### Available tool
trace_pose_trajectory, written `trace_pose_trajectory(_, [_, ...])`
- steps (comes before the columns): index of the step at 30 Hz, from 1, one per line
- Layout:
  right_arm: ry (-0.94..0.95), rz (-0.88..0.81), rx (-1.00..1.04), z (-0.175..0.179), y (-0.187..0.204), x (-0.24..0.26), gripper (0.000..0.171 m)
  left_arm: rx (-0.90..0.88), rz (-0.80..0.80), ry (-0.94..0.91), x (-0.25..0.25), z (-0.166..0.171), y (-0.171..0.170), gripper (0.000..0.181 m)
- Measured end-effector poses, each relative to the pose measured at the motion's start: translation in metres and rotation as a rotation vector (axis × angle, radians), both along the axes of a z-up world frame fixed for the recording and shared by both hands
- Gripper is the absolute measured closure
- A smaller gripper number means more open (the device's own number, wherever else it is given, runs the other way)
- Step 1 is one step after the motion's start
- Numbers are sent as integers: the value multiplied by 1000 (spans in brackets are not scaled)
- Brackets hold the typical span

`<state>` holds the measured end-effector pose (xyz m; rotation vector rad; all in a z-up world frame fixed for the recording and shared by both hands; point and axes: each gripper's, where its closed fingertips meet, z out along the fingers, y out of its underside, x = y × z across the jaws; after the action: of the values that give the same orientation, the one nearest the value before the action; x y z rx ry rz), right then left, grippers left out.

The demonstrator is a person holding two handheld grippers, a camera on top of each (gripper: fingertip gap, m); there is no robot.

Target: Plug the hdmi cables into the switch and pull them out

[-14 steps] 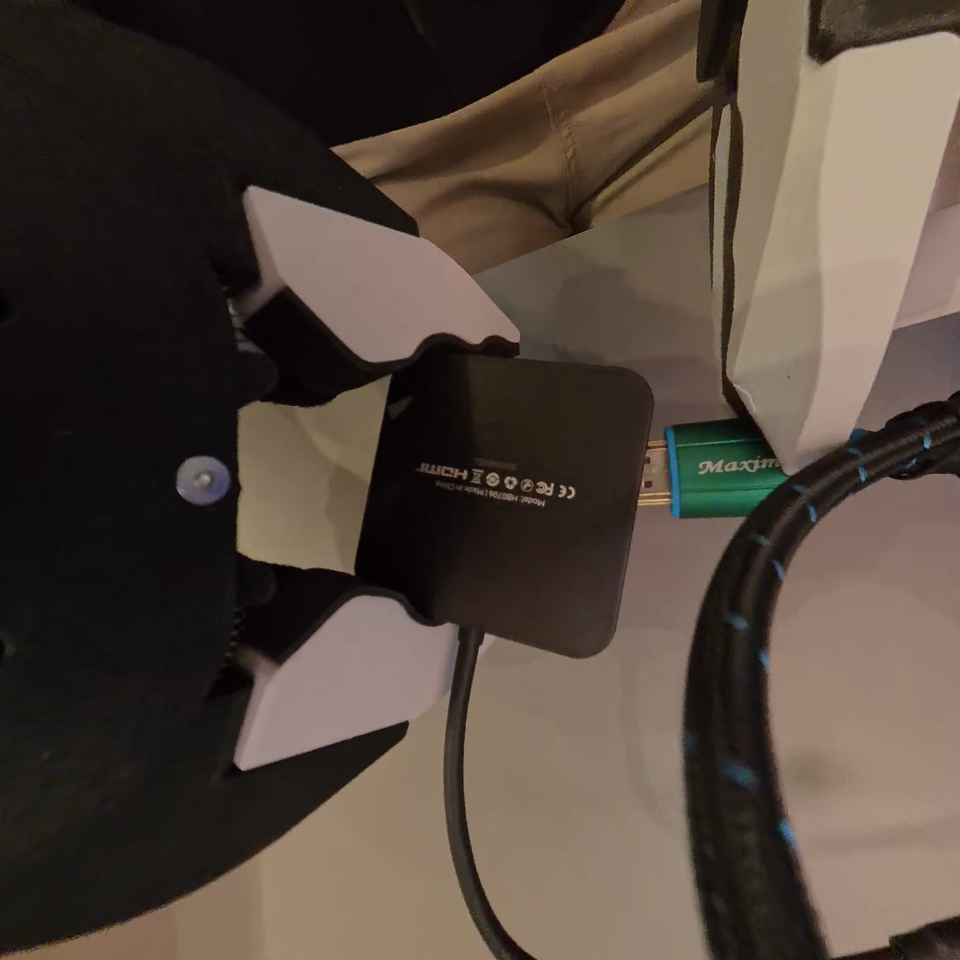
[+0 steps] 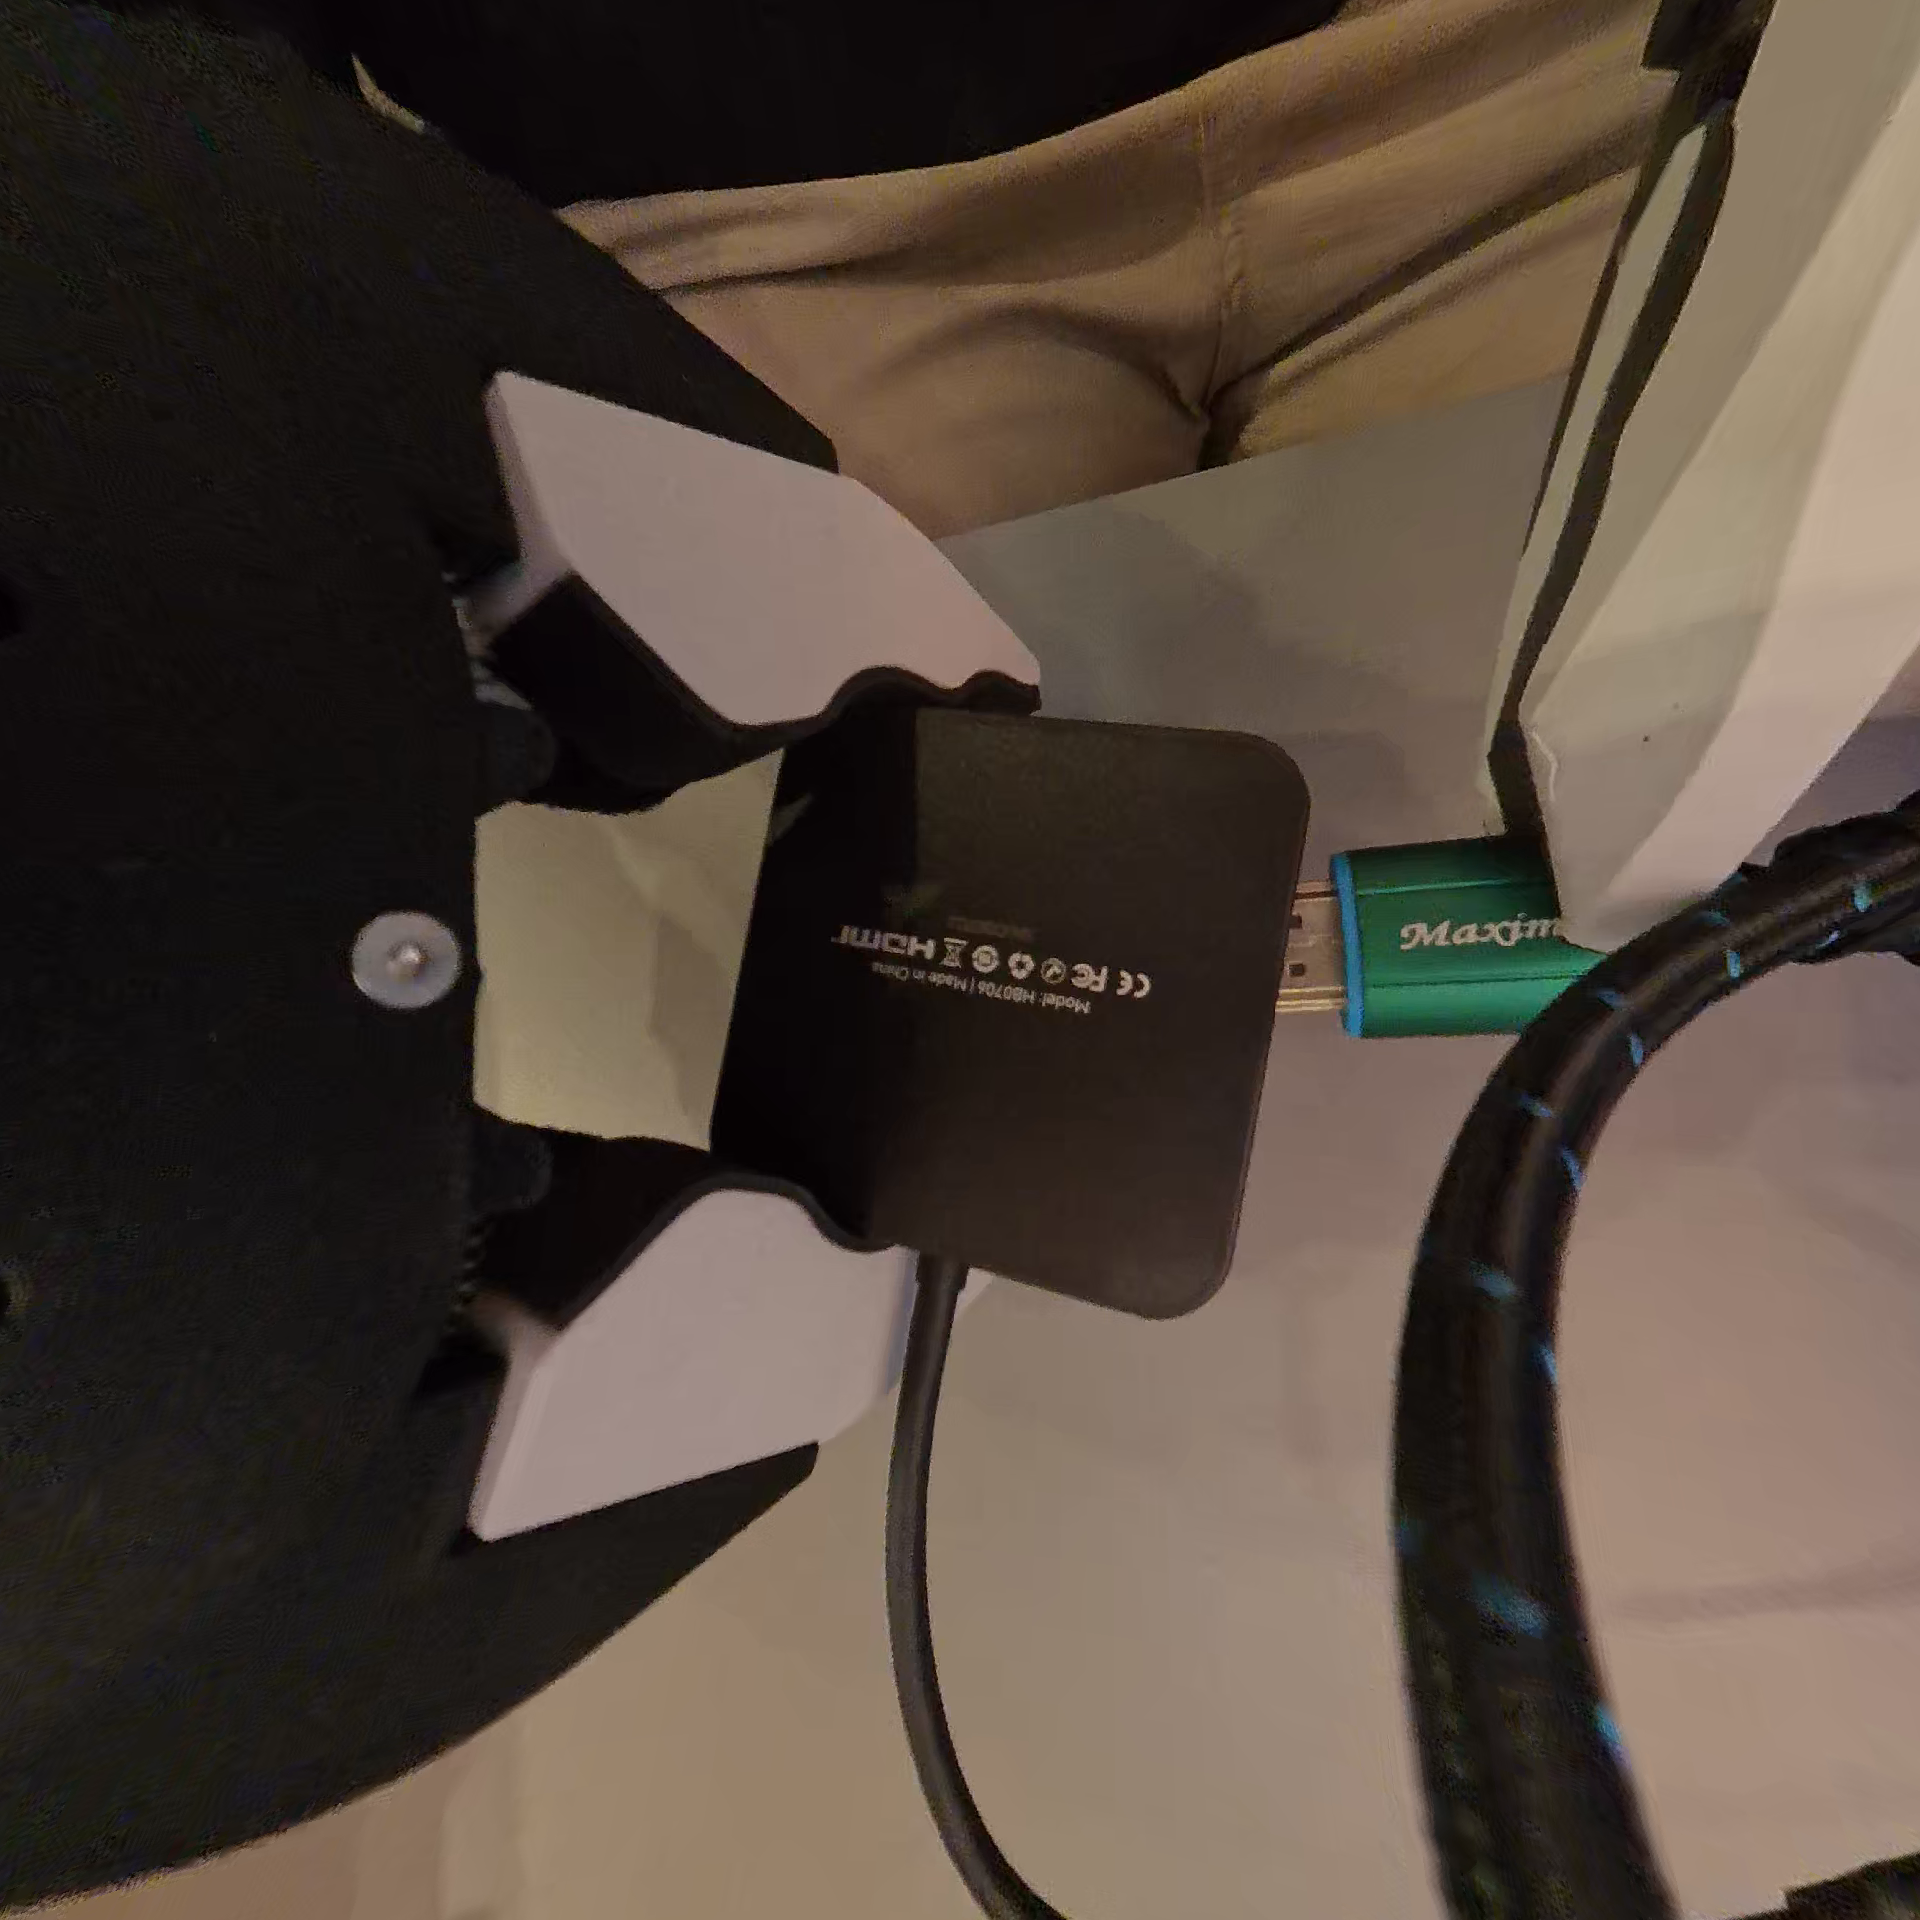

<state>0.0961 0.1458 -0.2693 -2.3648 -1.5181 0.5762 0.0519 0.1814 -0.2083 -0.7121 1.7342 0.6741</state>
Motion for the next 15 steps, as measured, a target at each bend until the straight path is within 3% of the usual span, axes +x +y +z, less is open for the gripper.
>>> trace_pose_trajectory(15, [23, 109, 52, 9, -8, -3, 84, -12, -113, -19, 0, 10, -9, 172])
